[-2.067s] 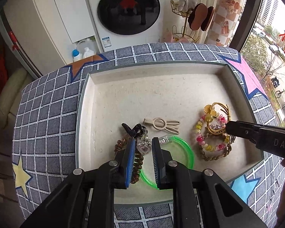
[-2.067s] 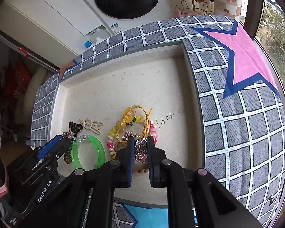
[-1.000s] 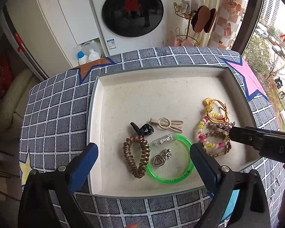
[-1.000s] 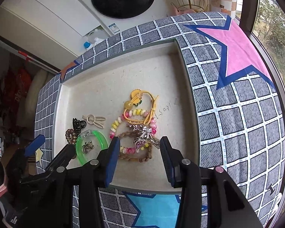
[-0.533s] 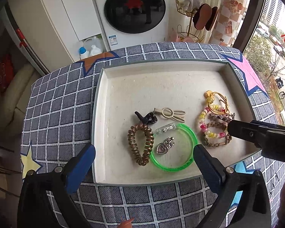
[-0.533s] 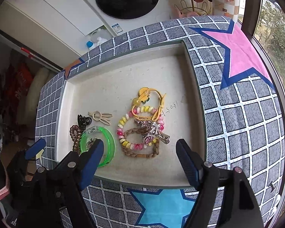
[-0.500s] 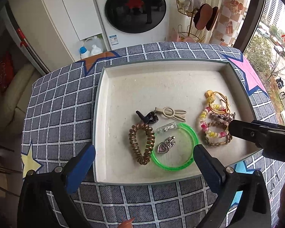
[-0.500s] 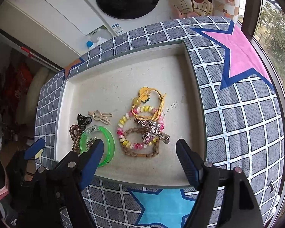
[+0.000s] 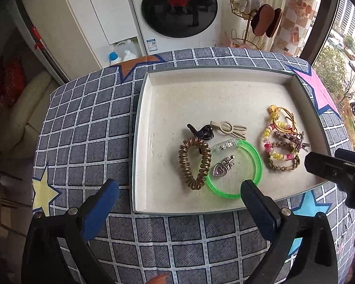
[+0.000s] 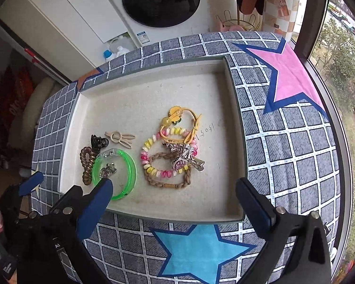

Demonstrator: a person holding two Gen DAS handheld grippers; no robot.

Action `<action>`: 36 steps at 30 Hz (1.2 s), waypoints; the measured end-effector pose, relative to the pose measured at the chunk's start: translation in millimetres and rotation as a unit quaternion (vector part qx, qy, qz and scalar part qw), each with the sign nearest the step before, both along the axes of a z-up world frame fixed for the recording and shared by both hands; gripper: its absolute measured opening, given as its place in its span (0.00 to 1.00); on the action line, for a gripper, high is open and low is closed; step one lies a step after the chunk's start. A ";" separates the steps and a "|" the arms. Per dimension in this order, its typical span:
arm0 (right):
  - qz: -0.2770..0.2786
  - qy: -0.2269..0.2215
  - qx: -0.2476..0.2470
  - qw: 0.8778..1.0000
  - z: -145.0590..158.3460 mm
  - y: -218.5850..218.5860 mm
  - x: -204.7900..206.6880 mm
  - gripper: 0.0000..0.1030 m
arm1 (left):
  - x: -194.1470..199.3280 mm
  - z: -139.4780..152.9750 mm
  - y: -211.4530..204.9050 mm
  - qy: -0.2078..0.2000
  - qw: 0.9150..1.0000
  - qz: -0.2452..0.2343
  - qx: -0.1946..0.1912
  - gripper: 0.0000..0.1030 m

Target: Organize jewelry

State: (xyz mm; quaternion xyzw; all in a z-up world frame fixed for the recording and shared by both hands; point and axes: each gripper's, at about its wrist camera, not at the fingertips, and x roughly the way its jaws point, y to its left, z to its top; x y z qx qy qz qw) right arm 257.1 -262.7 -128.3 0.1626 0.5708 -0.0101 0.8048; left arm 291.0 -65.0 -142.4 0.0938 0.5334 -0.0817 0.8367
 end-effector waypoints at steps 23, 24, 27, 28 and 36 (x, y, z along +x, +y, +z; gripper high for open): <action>-0.001 -0.015 -0.019 1.000 19.5 23.8 -96.7 1.00 | -110.7 17.1 44.1 0.018 0.999 0.013 -0.031 1.00; -0.003 -0.018 -0.021 1.000 21.7 24.8 -100.2 1.00 | -115.8 19.8 46.7 0.015 0.999 0.014 -0.031 1.00; -0.009 -0.027 -0.028 0.999 31.4 28.4 -115.5 1.00 | -130.0 28.3 52.9 0.002 0.999 0.017 -0.034 1.00; -0.010 -0.030 -0.029 0.999 34.8 29.8 -120.6 1.00 | -134.1 31.2 55.0 -0.002 0.999 0.019 -0.036 1.00; -0.006 -0.068 -0.049 0.996 58.2 46.8 -161.5 1.00 | -170.1 52.1 64.1 -0.051 0.998 0.022 -0.043 1.00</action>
